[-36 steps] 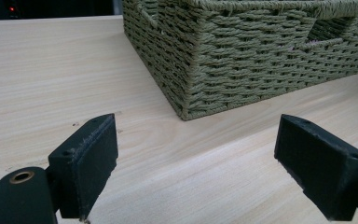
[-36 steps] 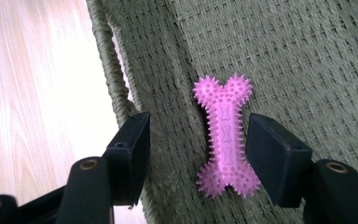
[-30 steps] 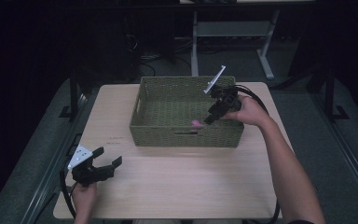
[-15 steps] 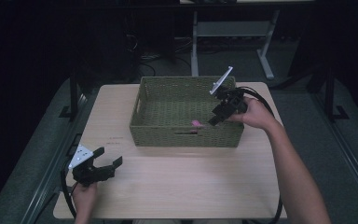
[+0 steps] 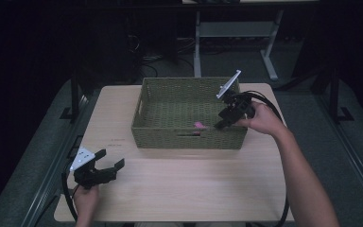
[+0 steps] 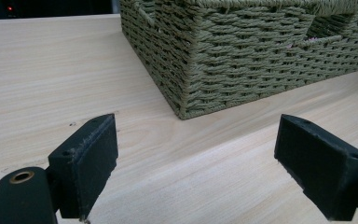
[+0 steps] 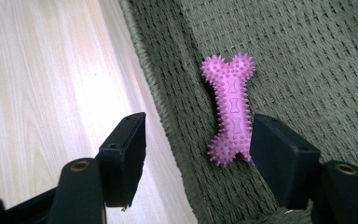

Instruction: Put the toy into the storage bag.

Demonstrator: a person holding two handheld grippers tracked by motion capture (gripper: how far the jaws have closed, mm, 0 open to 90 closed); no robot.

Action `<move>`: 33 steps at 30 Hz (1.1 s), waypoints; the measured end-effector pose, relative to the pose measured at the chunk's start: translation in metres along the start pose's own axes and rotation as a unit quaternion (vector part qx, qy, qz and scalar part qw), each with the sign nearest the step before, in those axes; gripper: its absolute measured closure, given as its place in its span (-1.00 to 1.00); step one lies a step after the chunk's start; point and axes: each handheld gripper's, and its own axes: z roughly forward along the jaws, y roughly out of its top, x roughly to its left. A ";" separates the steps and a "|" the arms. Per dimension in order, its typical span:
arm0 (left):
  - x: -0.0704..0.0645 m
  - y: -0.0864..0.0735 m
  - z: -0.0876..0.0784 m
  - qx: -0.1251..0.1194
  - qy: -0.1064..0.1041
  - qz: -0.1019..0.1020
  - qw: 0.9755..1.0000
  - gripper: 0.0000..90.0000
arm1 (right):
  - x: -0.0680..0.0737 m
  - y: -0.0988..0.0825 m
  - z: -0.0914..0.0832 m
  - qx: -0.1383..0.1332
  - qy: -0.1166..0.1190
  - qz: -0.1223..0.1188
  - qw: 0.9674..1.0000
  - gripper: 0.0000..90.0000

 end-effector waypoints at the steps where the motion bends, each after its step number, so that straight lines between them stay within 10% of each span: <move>1: 0.000 0.000 0.000 0.000 0.000 0.000 1.000 -0.71 | 0.000 0.000 0.000 0.000 0.000 0.000 1.000 -0.21; 33: -0.002 0.000 0.001 0.003 -0.001 0.003 1.000 -0.72 | 0.026 -0.039 -0.016 -0.029 -0.011 0.005 1.000 -0.28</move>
